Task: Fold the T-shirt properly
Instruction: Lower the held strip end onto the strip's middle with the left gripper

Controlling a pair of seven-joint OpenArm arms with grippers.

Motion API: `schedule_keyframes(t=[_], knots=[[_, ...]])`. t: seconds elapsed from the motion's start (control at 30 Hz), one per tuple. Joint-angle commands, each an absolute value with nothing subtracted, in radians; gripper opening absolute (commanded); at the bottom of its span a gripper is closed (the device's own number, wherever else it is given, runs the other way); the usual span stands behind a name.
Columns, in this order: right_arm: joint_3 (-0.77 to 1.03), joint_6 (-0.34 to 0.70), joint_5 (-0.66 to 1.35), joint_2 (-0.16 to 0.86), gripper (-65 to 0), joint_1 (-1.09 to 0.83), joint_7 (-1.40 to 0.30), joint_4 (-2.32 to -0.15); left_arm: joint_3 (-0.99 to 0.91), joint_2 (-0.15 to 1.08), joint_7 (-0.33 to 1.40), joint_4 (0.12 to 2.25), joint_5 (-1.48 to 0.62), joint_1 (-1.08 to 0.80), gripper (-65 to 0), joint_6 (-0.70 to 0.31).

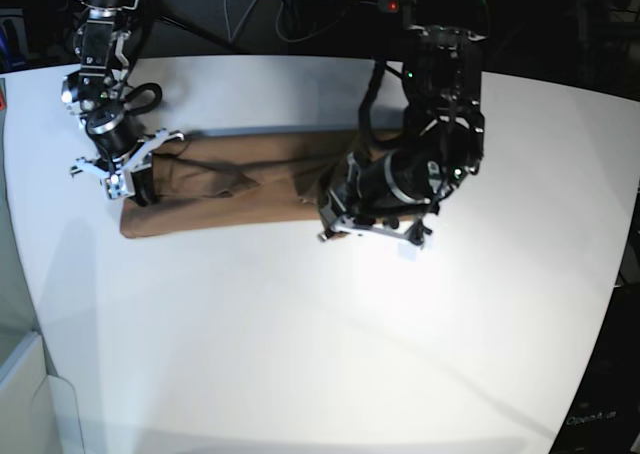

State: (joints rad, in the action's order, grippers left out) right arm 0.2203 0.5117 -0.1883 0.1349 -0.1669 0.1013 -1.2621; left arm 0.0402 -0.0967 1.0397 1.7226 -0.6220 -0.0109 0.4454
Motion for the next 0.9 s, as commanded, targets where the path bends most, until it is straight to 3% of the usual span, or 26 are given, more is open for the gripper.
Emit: schedule_keyframes(t=[0.0, 0.43, 0.63, 0.87], knots=[[0.217, 0.533, -0.232, 0.136, -57.5, -0.183, 0.012, -1.256, 0.042, -0.102, 1.04, 1.736, -0.636, 0.007, -62.5, 0.443], [0.217, 0.533, -0.232, 0.136, -57.5, -0.183, 0.013, -1.256, 0.042, -0.108, 1.036, 1.735, -0.639, 0.01, -60.7, 0.44], [0.217, 0.533, -0.232, 0.136, -57.5, -0.185, 0.013, -1.256, 0.042, -0.108, 1.035, 1.738, -0.642, 0.015, -35.5, 0.43], [0.217, 0.533, -0.232, 0.136, -57.5, -0.186, 0.013, -1.256, 0.035, -0.116, 1.035, 1.747, -0.644, 0.008, -34.6, 0.239]])
